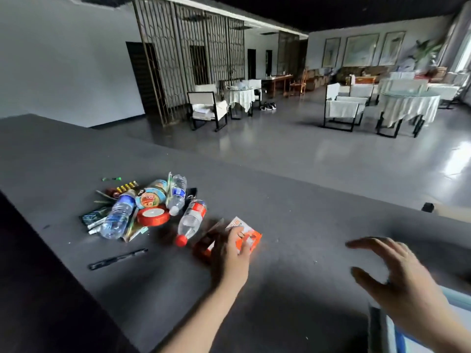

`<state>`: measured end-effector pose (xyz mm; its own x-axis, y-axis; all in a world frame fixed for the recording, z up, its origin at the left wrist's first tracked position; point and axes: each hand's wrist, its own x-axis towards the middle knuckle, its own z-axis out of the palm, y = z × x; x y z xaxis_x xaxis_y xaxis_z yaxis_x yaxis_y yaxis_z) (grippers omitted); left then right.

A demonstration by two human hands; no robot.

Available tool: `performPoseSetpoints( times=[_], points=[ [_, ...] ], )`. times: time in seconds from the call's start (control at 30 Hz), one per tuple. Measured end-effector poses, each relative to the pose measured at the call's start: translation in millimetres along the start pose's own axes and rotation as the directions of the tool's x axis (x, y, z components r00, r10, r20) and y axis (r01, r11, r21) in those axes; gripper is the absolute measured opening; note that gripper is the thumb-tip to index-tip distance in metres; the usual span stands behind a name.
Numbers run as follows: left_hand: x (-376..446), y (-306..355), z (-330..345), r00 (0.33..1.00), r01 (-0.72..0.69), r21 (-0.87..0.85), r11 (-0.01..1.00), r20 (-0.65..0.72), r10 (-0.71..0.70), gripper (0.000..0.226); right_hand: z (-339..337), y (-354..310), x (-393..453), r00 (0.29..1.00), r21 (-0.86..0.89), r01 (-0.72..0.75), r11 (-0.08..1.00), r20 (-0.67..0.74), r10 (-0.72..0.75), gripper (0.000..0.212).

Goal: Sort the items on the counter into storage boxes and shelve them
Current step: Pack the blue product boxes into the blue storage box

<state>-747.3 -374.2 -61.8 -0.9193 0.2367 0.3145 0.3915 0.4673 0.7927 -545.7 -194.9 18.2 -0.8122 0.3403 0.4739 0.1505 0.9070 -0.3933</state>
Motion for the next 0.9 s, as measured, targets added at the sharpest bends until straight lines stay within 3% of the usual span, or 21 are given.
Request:
performPoseSetpoints(
  times=[0.03,0.13,0.2,0.3,0.43,0.5,0.63,0.77,0.9],
  points=[
    [16.0,-18.3,-8.7,0.998,0.058,0.052,0.997,-0.022,-0.057,0.033,20.3,-14.1,20.3,0.998,0.012,0.048,0.999,0.033,-0.049,0.037],
    [54.8,-68.4,-25.4,0.976,0.217,0.135,0.967,-0.047,-0.213,0.030,91.8,-52.0,71.1,0.947,0.001,-0.081,0.997,0.312,0.077,0.046],
    [75.2,-92.4,-26.3,0.973,0.224,0.222,0.949,0.008,-0.232,0.032,141.6,-69.4,97.6,0.856,0.048,-0.296,0.954,0.457,0.242,0.057],
    [96.2,-108.6,-18.3,0.945,0.223,0.287,0.932,0.172,-0.279,0.038,203.9,-99.1,114.7,0.740,0.146,-0.559,0.816,0.532,0.411,0.071],
    [110.8,-120.6,-7.5,0.890,0.259,0.249,0.933,0.314,-0.331,0.037,255.1,-120.4,120.4,0.643,0.100,-0.711,0.696,0.492,0.587,0.082],
    [113.0,-125.3,-5.1,0.898,0.238,0.285,0.928,0.300,-0.322,0.035,266.6,-125.6,122.0,0.613,0.047,-0.744,0.667,0.446,0.652,0.084],
    [110.1,-126.9,-2.0,0.897,0.322,0.160,0.933,0.264,-0.355,0.030,274.5,-126.8,126.4,0.550,-0.001,-0.799,0.602,0.405,0.731,0.089],
    [98.8,-114.3,4.0,0.870,0.428,-0.042,0.903,0.289,-0.399,0.034,268.9,-108.8,114.8,0.571,0.122,-0.811,0.572,0.378,0.728,0.082],
    [78.7,-86.3,12.8,0.904,0.379,-0.150,0.913,0.271,-0.331,0.038,242.3,-90.4,106.8,0.632,0.306,-0.775,0.553,0.412,0.657,0.066]
  ],
)
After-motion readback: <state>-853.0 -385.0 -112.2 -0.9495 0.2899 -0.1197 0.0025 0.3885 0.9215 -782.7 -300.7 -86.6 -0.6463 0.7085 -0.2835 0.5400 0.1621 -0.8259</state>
